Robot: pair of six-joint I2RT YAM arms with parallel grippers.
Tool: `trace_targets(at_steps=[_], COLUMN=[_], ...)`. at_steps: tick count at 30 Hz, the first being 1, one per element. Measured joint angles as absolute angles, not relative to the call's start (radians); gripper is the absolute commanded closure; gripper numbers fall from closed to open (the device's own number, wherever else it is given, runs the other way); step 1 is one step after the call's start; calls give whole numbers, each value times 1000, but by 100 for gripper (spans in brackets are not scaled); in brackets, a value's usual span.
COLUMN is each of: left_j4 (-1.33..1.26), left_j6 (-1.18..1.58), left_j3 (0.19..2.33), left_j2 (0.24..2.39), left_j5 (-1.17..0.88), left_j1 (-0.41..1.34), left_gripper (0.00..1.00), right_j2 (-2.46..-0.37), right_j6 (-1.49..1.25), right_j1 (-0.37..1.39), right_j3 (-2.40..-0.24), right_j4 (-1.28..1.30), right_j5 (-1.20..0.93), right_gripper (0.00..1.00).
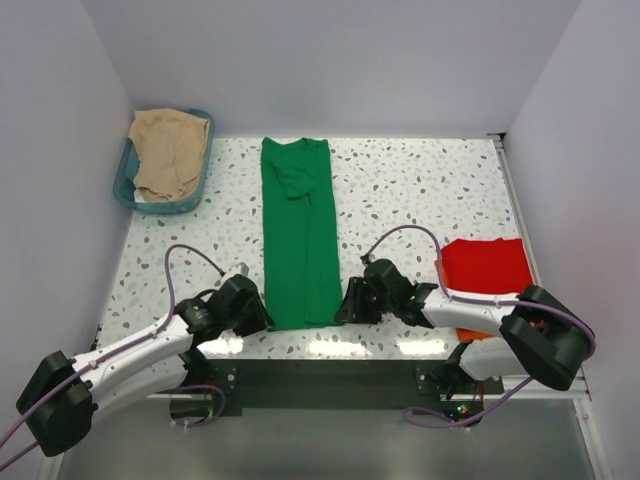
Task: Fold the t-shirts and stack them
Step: Fold the tshirt
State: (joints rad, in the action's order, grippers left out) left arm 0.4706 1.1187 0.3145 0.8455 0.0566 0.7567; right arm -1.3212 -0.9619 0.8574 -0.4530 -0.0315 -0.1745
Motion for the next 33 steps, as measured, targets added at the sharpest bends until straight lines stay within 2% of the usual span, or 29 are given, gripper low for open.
trace_targets(at_steps=[4, 9, 12, 15, 18, 25, 33], left_j4=[480, 476, 463, 434, 396, 379, 450], left_j6=[1136, 1145, 1145, 1144, 1145, 1170, 1169], left_j3=[312, 307, 301, 287, 265, 238, 267], left_j2=[843, 853, 853, 847, 831, 789, 752], left_j5=[57, 56, 52, 38, 26, 23, 59], left_j1=[776, 788, 789, 792, 802, 876, 917], left_gripper=[77, 87, 99, 100, 100, 100, 100], right_j2=[-1321, -1330, -1339, -1341, -1341, -1288, -1116], right_j6=[-970, -973, -974, -973, -967, -947, -884], right_j1=[857, 857, 857, 857, 857, 857, 857], right_j3=[-445, -439, -438, -436, -433, -403, -402], right_j4=[-46, -57, -62, -60, -54, -23, 175], right_j5=[-175, -176, -177, -176, -176, -183, -175], right_gripper=[60, 70, 78, 86, 99, 100, 100])
